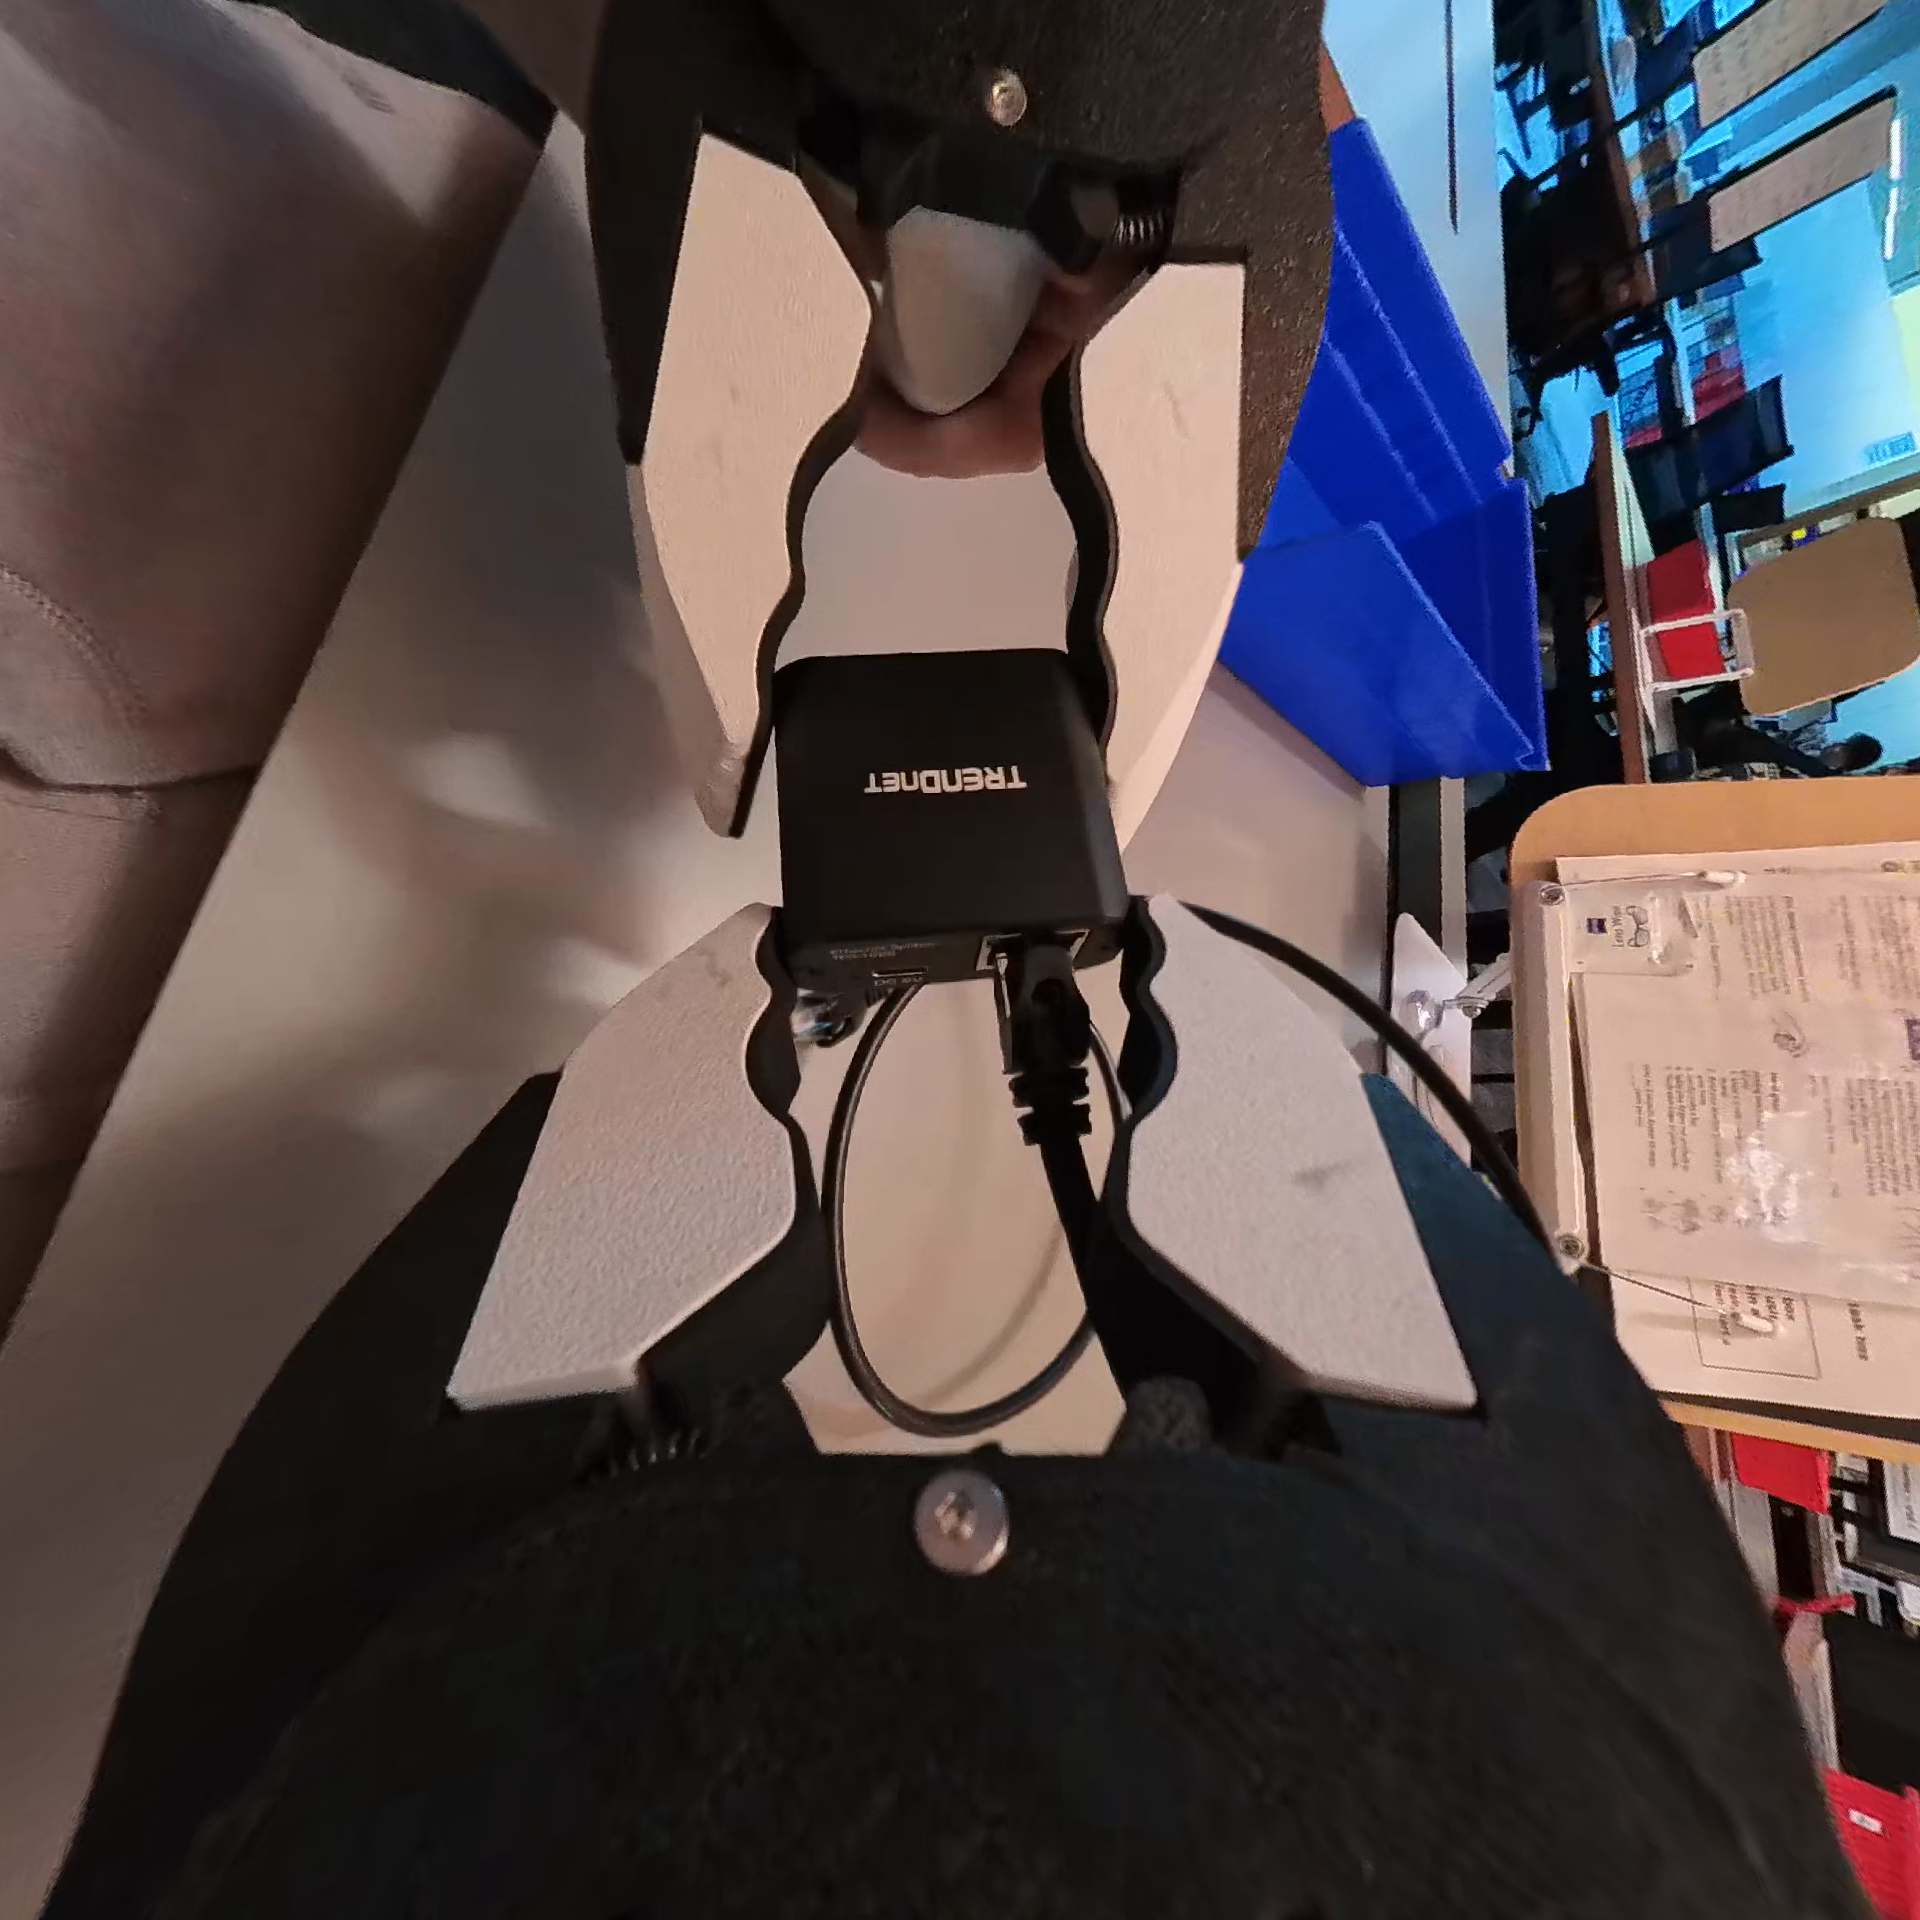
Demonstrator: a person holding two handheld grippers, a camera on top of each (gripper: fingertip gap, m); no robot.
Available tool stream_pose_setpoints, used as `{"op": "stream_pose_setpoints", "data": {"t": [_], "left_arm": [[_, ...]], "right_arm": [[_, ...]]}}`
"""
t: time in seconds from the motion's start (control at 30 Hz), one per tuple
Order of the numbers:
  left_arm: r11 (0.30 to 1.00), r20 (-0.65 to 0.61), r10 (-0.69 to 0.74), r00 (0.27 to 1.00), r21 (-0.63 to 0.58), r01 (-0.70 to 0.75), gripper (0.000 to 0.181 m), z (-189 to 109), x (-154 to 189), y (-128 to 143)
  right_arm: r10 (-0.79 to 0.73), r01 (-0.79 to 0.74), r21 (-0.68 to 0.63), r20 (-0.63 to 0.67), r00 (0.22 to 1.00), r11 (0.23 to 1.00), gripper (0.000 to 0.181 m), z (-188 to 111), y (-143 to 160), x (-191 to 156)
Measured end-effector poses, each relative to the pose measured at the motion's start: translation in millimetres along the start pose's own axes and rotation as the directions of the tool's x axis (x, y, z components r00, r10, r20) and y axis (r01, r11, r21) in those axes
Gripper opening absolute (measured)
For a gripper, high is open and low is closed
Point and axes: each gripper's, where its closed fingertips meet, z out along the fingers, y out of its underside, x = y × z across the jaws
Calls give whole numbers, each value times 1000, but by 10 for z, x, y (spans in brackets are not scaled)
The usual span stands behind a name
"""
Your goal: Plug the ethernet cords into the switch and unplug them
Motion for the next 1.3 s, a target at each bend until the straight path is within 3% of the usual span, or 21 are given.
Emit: {"op": "stream_pose_setpoints", "data": {"t": [0.03, 0.27, 0.4, 0.53, 0.6, 0.67, 0.73, 0.8, 0.87, 0.93, 1.03, 1.3], "left_arm": [[1000, 6, -11, 1000, 14, 11, 62, 5, -9, -15], [992, 79, -60, 995, 117, 50, 62, 63, -75, -97], [995, 92, -69, 993, 83, 61, 61, 92, -101, -74], [970, 100, -219, 971, 131, 205, 61, 36, -226, -25], [941, 152, -320, 935, 163, 296, 61, -46, -391, 53], [891, 184, -432, 883, 235, 388, 61, -155, -552, 93], [856, 213, -499, 840, 276, 438, 61, -242, -673, 134], [849, 236, -508, 829, 302, 434, 61, -287, -720, 124], [855, 250, -494, 833, 312, 414, 61, -288, -721, 77], [883, 271, -449, 851, 281, 376, 61, -257, -694, 51], [915, 284, -383, 879, 245, 320, 61, -208, -632, 10], [952, 346, -299, 889, 171, 253, 61, -113, -579, 23]], "right_arm": [[5, -5, -1, -6, 1000, 1000, 61, 1, 15, 11], [57, -57, 35, -2, 998, 998, 61, -59, 32, 45], [59, -59, -2, -19, 998, 998, 61, -41, 100, 66], [149, -141, 90, -96, 984, 986, 61, -134, 45, 221], [294, -263, 186, -167, 941, 947, 57, -290, 13, 430], [515, -429, 328, -245, 821, 841, 65, -482, 13, 728], [775, -631, 475, -209, 596, 613, 61, -587, 94, 942], [950, -780, 569, -5, 312, 260, 61, -506, 168, 978], [956, -819, 574, 248, 155, -16, 60, -352, 101, 918], [905, -824, 531, 422, 58, -195, 51, -240, 26, 866], [848, -798, 500, 530, -26, -337, 44, -139, -32, 832], [748, -712, 447, 643, -165, -542, 21, -20, -36, 783]]}}
